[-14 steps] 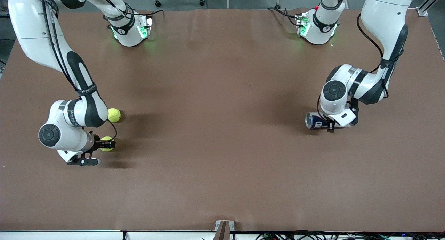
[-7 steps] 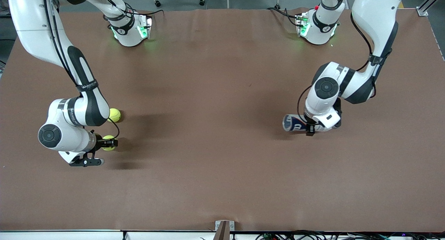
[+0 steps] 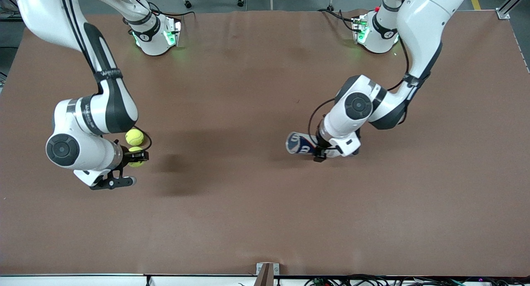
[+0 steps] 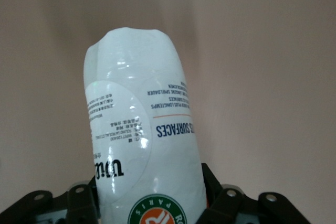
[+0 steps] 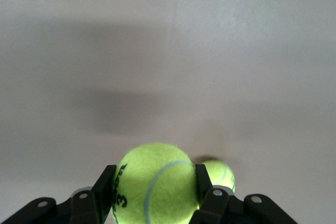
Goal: Insert tennis ball vertically with right arm
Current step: 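Lift the can upright with the left gripper while the right gripper lifts the ball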
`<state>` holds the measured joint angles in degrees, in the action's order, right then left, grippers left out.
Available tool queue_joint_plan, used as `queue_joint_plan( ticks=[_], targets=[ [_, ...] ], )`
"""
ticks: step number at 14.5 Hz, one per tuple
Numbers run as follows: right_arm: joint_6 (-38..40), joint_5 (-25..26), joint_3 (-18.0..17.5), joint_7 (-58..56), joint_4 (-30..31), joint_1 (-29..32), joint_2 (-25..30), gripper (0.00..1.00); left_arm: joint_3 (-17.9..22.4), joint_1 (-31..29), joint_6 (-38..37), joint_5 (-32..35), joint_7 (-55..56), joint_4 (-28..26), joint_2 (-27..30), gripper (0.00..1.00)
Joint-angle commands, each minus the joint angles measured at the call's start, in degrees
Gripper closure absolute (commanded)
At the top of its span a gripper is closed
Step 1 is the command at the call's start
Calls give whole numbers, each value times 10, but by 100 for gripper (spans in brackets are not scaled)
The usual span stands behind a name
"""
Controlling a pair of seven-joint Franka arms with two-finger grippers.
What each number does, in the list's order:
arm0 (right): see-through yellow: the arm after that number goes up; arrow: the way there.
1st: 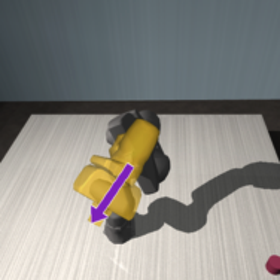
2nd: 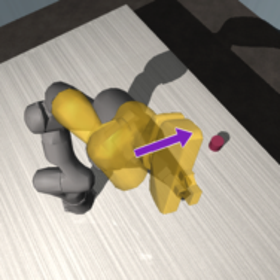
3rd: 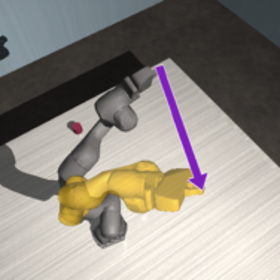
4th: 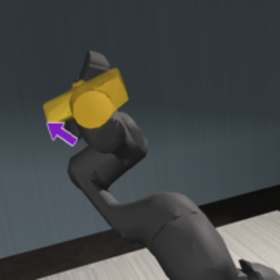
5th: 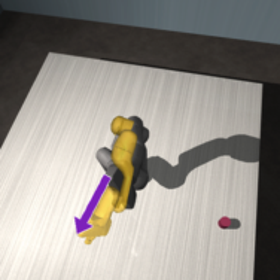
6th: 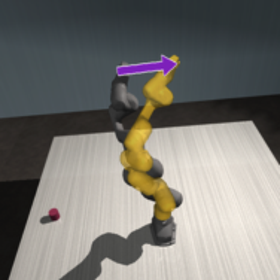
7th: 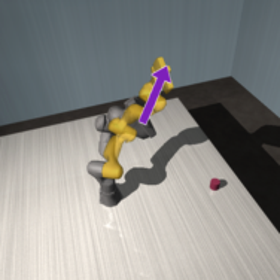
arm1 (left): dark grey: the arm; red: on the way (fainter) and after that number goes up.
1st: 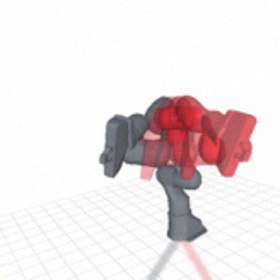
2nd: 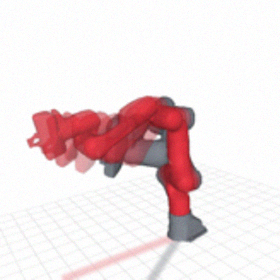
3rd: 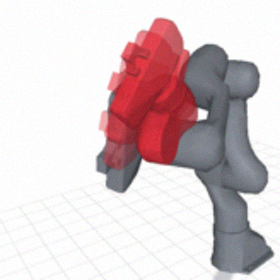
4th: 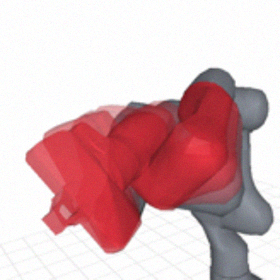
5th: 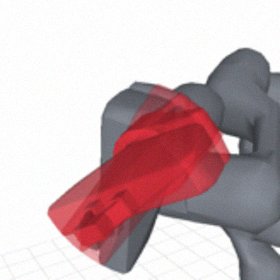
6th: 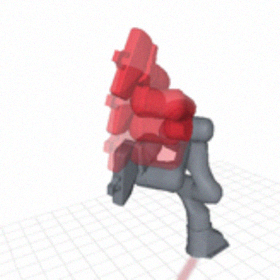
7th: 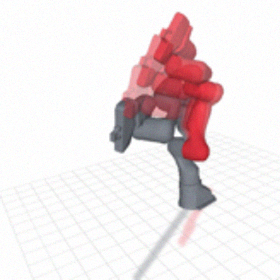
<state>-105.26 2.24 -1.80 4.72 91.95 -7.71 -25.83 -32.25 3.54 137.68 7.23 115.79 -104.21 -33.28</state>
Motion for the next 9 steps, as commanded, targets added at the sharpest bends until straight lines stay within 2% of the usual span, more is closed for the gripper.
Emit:
queue_joint_plan(
  ticks=[1,4,6,7,9],
  targets=[
    [41,-14,1,71,16,-46,49,55,-45,0,5,-33,-10,79,-77,31],
    [55,-24,1,182,15,-112,68,56,-54,30,100,-63,-10,87,-97,31],
    [49,-44,1,235,14,-135,68,56,-55,45,152,-78,-10,88,-111,31],
    [46,-68,1,243,10,-139,67,56,-55,47,170,-79,-10,88,-115,31],
    [45,-117,2,245,-5,-140,65,56,-83,40,205,-81,-20,88,-138,32]
  ],
)
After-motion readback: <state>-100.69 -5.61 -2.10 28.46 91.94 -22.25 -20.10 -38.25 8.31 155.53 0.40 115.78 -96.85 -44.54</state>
